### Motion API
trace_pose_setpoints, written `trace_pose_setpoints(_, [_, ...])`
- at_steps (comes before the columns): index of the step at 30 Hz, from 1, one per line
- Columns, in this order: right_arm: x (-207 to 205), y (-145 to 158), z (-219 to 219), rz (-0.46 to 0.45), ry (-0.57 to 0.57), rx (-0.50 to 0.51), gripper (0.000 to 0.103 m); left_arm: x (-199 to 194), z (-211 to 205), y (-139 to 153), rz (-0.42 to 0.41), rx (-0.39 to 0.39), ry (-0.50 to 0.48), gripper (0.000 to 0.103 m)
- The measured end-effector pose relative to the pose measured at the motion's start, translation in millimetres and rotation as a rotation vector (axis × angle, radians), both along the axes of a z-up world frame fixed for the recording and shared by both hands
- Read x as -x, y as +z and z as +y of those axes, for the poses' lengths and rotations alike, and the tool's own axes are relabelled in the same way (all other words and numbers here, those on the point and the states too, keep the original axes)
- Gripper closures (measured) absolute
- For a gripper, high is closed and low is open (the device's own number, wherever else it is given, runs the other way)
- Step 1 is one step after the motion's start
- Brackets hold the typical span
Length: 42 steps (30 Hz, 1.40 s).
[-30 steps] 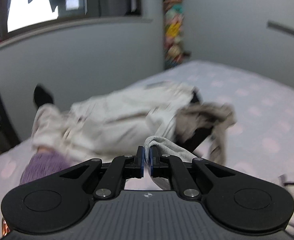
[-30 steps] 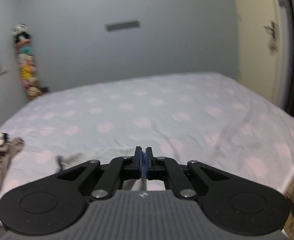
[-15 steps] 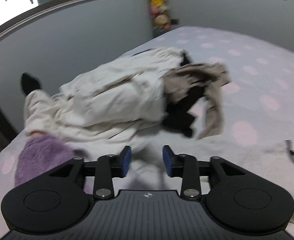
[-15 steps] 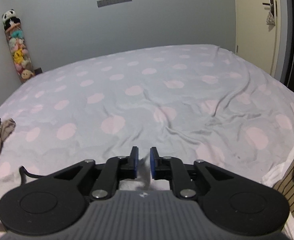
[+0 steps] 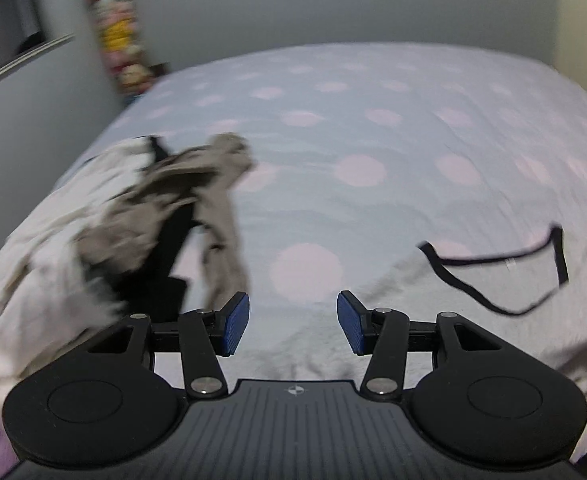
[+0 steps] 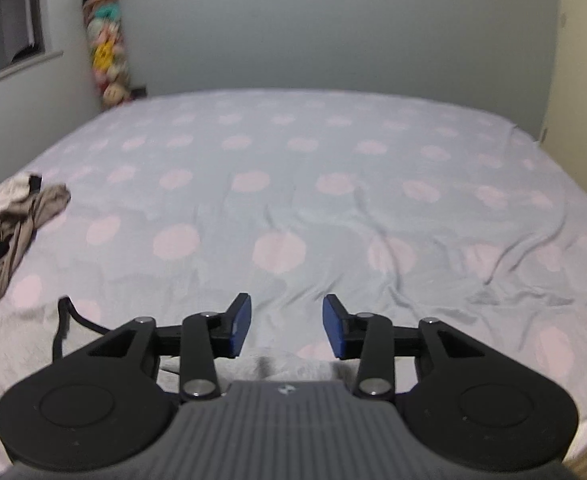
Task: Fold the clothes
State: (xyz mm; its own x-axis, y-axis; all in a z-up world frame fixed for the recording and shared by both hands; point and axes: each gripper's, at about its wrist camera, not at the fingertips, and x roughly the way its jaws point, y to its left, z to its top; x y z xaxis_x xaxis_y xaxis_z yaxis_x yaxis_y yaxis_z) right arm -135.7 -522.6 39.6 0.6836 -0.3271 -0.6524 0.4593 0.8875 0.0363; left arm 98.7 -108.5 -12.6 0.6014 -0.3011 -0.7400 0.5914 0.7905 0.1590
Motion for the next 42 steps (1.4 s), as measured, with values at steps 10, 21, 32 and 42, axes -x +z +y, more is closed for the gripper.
trace_pose_setpoints(10, [-77.0,-52.1,-27.1,0.300,0.223,0.011,0.060,-34.2,-39.6,-48.3,0.076,-0.134,-0.169,0.056])
trace_pose_setpoints(21, [-52.4,-92.1,-28.6,0.434,0.320,-0.132,0.055,-43.7,-42.5,-71.6,0.148,-0.199,-0.284,0.047])
trace_pose_setpoints(32, [-52.0,-98.5,-14.6,0.470,0.372,-0.105,0.060,-51.2,-28.0,-80.9,0.223,-0.100,-0.173,0.038])
trace_pose_setpoints(42, [-46.5,-93.1,-5.9,0.455,0.385,-0.088,0.085,-54.3,-24.0,-79.0,0.274,0.006,-0.129,0.072])
